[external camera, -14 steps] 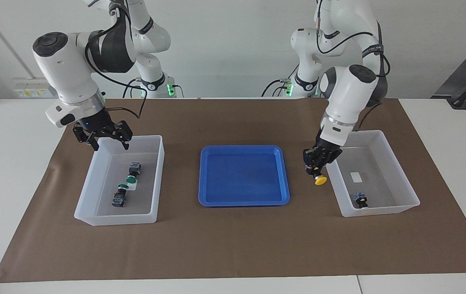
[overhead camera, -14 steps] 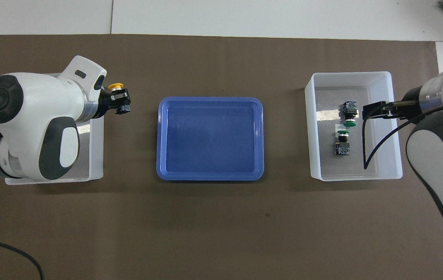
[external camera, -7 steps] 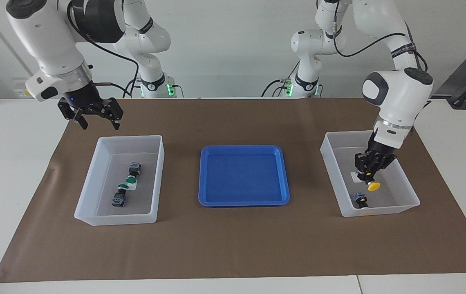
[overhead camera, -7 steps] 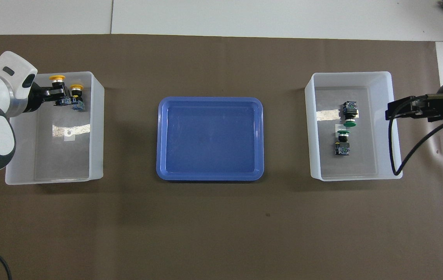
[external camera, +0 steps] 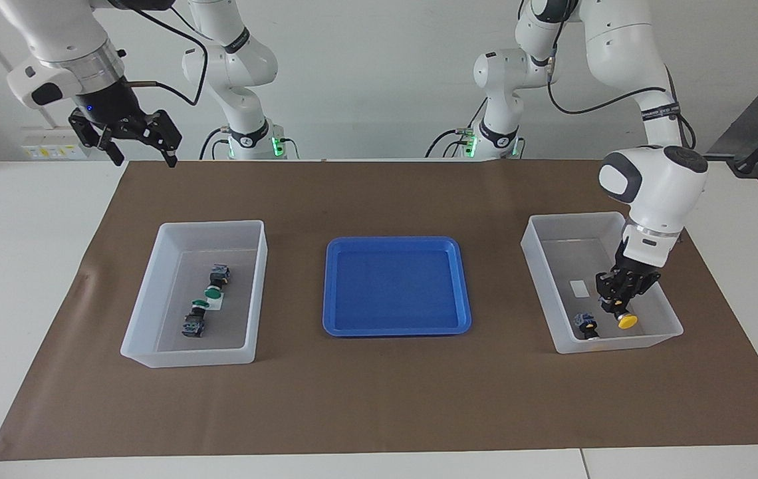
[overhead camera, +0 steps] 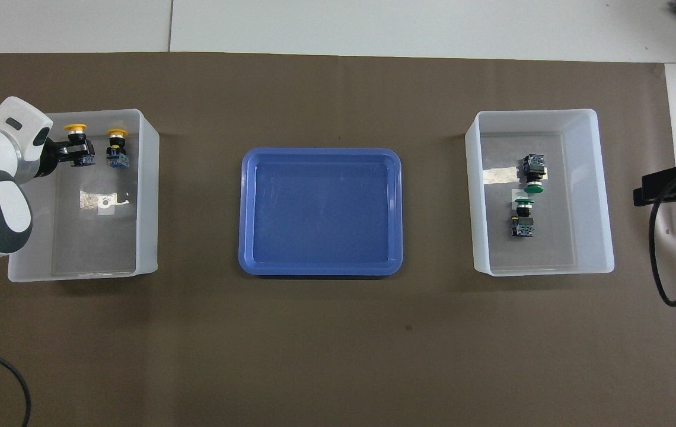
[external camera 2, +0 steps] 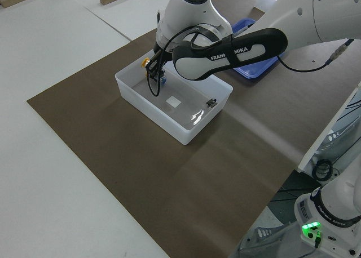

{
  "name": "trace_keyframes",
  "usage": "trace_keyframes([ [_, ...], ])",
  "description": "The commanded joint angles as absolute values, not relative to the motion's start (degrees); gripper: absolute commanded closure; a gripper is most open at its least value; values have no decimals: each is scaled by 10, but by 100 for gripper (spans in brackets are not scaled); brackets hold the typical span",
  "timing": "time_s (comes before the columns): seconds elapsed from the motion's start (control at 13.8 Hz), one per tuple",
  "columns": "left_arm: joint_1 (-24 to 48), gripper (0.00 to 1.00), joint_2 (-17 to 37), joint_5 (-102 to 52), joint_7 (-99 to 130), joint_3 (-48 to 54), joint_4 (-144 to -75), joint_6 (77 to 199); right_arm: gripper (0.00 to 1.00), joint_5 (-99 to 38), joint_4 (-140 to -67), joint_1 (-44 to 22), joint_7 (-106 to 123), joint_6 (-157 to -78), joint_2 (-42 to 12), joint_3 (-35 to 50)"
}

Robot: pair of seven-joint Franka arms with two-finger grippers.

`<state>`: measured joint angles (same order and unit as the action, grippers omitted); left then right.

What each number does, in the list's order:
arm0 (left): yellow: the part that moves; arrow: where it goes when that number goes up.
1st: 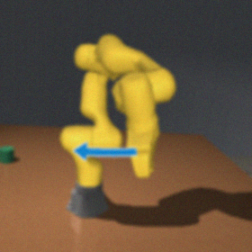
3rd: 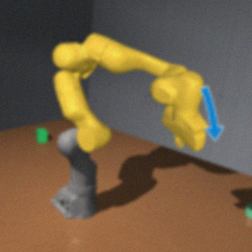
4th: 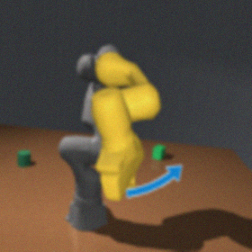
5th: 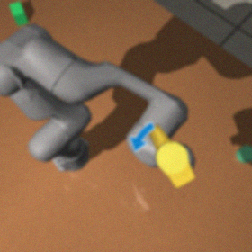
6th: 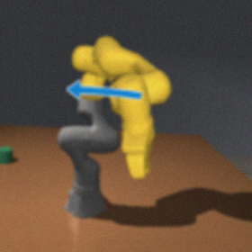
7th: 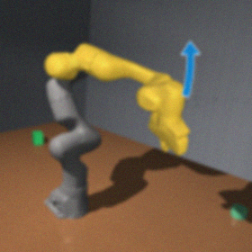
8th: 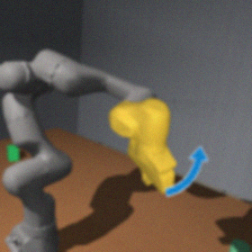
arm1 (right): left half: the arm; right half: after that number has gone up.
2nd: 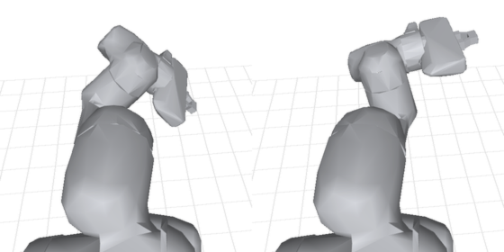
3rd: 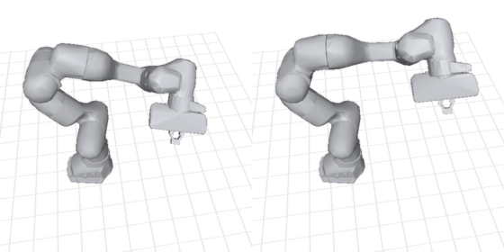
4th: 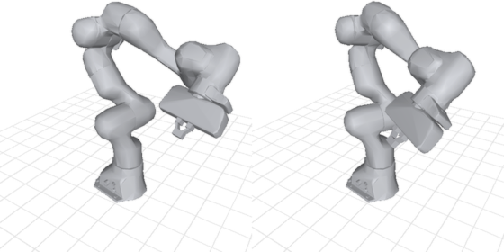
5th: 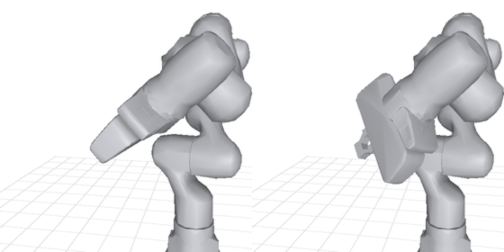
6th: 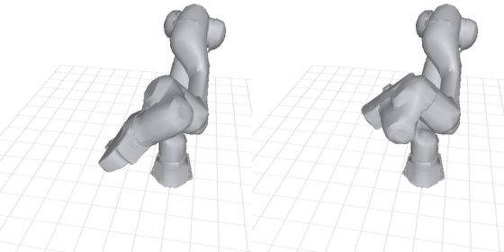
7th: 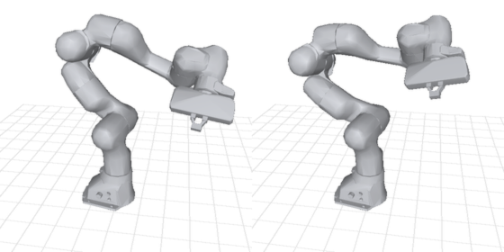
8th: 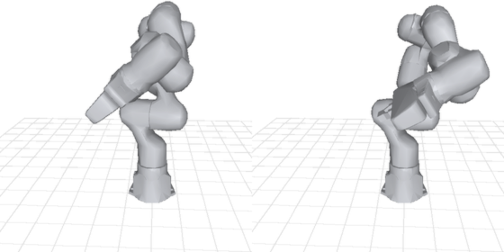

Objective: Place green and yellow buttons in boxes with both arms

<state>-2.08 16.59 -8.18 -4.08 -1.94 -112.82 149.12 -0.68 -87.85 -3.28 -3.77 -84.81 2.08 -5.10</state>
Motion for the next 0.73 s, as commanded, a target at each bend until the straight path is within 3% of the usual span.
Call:
trace_keyframes([
  [0.0,-25,100,183,-86,-49,-13,-1122,1513,0,9,-914,-32,-54,-863,40,-45],
  [0.22,-21,98,196,-85,-53,-13,-1118,1525,0,17,-925,-32,-53,-874,47,-40],
  [0.29,-20,85,198,-85,-54,-13,-1119,1528,0,17,-925,-26,-51,-873,48,-39],
  [0.36,-21,50,197,-84,-53,-13,-1119,1525,0,17,-925,-21,-47,-873,48,-38],
  [0.44,-20,1,197,-84,-54,-13,-1118,1525,0,17,-925,-19,-46,-873,48,-37],
  [0.65,-20,0,196,-79,-69,-13,-1116,1524,0,16,-927,-17,-47,-871,50,-36],
])
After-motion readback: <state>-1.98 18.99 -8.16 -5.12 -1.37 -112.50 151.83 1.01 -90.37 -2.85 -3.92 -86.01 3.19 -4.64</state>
